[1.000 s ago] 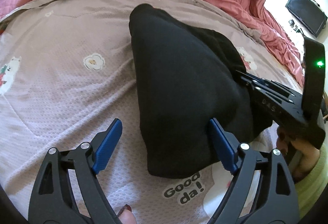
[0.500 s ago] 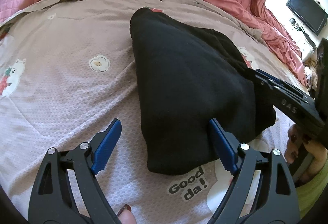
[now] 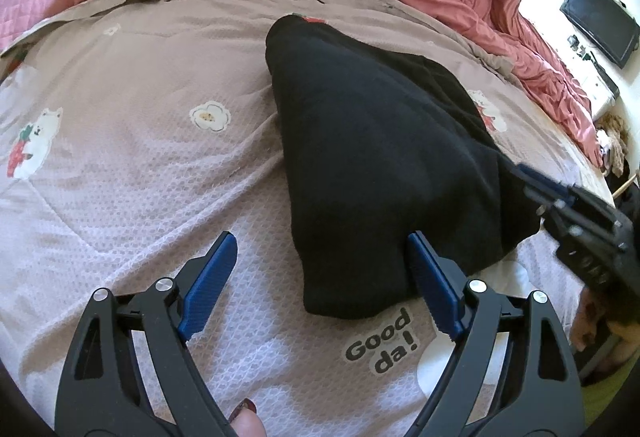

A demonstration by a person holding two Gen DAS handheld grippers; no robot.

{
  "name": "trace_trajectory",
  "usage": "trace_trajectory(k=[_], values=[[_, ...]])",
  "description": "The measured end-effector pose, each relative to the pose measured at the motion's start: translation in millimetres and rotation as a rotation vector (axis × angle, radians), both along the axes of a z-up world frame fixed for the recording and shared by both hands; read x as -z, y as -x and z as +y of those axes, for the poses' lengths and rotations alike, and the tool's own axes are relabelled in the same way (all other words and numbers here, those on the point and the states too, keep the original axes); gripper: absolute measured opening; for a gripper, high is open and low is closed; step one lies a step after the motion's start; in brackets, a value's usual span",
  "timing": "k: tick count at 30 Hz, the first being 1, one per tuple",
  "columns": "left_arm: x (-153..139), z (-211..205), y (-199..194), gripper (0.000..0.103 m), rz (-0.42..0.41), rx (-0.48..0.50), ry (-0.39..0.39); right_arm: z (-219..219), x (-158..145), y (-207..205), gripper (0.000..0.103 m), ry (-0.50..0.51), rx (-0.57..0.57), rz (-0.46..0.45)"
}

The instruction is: Fold small clothes

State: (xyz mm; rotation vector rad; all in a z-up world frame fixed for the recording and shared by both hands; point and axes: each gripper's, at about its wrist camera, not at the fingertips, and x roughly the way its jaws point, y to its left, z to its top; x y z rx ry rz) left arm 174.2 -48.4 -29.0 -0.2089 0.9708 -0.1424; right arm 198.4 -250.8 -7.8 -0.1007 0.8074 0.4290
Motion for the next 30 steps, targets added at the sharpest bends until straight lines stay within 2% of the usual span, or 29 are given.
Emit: trace_trajectory(k=[2, 5, 11, 13, 20, 22, 25, 30], values=[[1, 2, 1, 0.079, 0.003, -0.001, 0.011, -2, 11, -2, 0.027, 0.026, 0.029, 0.028], [1, 1, 4, 0.079, 0.003, -0.001, 0.011, -8, 25, -5, 0.027, -0.001, 0.053, 0.074], [-3, 3, 9, 0.079, -0.005, -0.009, 0.003, -5, 22, -3, 0.028, -0.01, 0.059, 0.065], [-4, 5, 11, 0.079, -0.007, -0.018, 0.001, -6, 21, -2, 0.034, -0.012, 0.067, 0.064], [-8, 8, 19, 0.079, -0.01, -0.038, -0.003, -5, 19, 1, 0.04, -0.001, 0.079, 0.055], [-10, 9, 21, 0.079, -0.014, -0.044, -0.008, -5, 17, 1, 0.046, -0.002, 0.084, 0.054], [-14, 12, 26, 0.084, -0.019, -0.059, -0.012, -6, 12, 3, 0.055, 0.009, 0.098, 0.03], [-18, 17, 30, 0.087, -0.024, -0.081, -0.014, -10, 4, 7, 0.062, -0.001, 0.11, 0.008]])
